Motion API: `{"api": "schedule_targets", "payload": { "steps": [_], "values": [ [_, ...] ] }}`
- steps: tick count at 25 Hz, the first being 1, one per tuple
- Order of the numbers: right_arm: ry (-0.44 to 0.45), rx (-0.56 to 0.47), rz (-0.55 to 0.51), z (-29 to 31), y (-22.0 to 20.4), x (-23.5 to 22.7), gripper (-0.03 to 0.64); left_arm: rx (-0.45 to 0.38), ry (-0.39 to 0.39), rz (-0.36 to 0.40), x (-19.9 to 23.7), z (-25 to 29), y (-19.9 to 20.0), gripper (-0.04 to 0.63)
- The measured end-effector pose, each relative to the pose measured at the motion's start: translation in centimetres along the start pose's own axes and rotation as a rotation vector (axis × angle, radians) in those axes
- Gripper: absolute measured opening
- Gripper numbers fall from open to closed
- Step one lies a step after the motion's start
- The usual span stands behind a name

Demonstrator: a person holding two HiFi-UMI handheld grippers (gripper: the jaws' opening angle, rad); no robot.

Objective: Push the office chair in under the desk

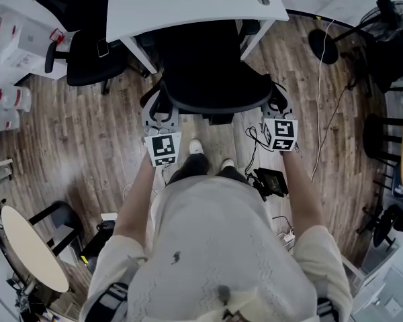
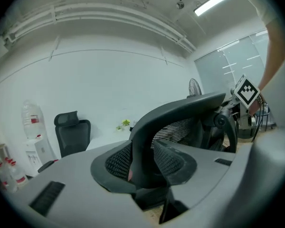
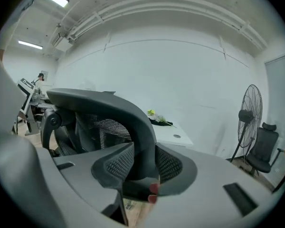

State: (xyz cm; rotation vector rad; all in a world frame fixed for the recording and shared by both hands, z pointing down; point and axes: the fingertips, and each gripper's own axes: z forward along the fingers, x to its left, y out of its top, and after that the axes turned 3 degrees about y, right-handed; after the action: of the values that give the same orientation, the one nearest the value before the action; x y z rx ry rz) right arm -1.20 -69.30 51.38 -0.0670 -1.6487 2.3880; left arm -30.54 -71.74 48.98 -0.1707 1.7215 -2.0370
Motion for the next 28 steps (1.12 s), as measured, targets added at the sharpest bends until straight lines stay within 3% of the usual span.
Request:
{"api": "schedule_targets", "payload": {
  "steps": [3,7,13,18,28],
  "values": [
    [0.016,0.005,0.042,-3.2,-1.0,-0.4,0.069,0.008,0.024,-0.049,-2.0,-2.9,0.4,0.123],
    [0.097,-0.002,0.115,-7.6,-1.4,-0.6,0.013,0.006,0.063,-0.073,-5.1,-6.4,1.7,0.061],
    [0.175,-0.044,0.137,-14.7,-0.7,-0.4,0.008,0.037,0.052,-0.136,-11.1,-12.2,3.5,0.024],
    [0.205,-0.085,0.146,-20.9,0.0,1.0,0.008,-0.017,0.072,-0.179,-15.0,-17.5,5.7,0.023],
    [0.260,-0.122,0.141,-32.3,-0.7,4.2,0.008,-0.047,0.123,-0.242,-20.0,-27.8,6.5,0.023]
  ]
}}
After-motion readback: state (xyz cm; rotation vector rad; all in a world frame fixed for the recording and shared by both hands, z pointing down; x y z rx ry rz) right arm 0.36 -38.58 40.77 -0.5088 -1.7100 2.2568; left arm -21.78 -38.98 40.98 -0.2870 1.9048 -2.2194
